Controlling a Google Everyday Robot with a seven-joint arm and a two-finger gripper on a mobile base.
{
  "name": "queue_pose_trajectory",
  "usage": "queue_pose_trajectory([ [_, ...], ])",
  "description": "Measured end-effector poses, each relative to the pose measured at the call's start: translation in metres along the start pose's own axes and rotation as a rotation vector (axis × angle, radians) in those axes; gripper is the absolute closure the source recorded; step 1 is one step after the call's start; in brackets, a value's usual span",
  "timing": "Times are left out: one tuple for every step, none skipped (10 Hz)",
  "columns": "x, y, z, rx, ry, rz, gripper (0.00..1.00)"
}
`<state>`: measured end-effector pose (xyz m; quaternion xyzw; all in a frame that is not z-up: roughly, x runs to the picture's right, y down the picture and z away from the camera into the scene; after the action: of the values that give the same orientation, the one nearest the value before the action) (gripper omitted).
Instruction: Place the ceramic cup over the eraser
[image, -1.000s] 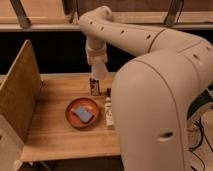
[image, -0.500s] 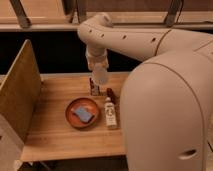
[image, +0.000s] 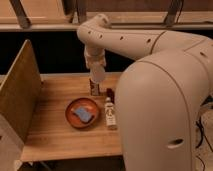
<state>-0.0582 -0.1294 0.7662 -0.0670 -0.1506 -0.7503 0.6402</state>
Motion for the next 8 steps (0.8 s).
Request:
queue_pose_trajectory([
  [0.005,0.001,0.007,0.008,0.01,-0.004,1.0],
  [0.006,0.003,0.013,0.019,0.012,0.0,1.0],
  [0.006,0.001,0.021,0.032,0.008,-0.001,1.0],
  [0.004,-0.001,0.028,0.044,0.002,-0.003,1.0],
  [0.002,-0.002,0.036,0.06,-0.004,0.001,1.0],
  [0.001,-0.002,0.042,0.071,-0.007,0.006,1.0],
  [0.0,-0.003,0.05,0.085,-0.013,0.01,1.0],
  [0.0,-0.005,0.055,0.093,-0.016,0.008,1.0],
])
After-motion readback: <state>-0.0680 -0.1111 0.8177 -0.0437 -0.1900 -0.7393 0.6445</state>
